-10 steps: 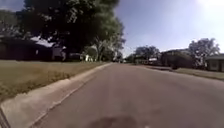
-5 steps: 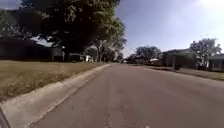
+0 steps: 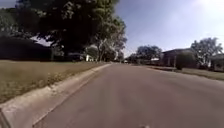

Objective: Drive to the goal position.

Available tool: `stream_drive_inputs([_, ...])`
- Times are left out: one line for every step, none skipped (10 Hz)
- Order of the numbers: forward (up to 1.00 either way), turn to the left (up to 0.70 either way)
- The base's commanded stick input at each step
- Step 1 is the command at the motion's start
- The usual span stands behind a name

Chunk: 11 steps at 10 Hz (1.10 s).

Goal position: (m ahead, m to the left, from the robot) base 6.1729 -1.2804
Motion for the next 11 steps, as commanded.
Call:
stream_drive_inputs([1.00,0.00])
stream_drive_inputs([1.00,0.00])
stream_drive_inputs([1.00,0.00])
stream_drive_inputs([1.00,0.00])
stream_drive_inputs([1.00,0.00])
stream_drive_inputs([1.00,0.00])
stream_drive_inputs([1.00,0.00])
stream_drive_inputs([1.00,0.00])
stream_drive_inputs([1.00,0.00])
stream_drive_inputs([1.00,0.00])
stream_drive_inputs([1.00,0.00])
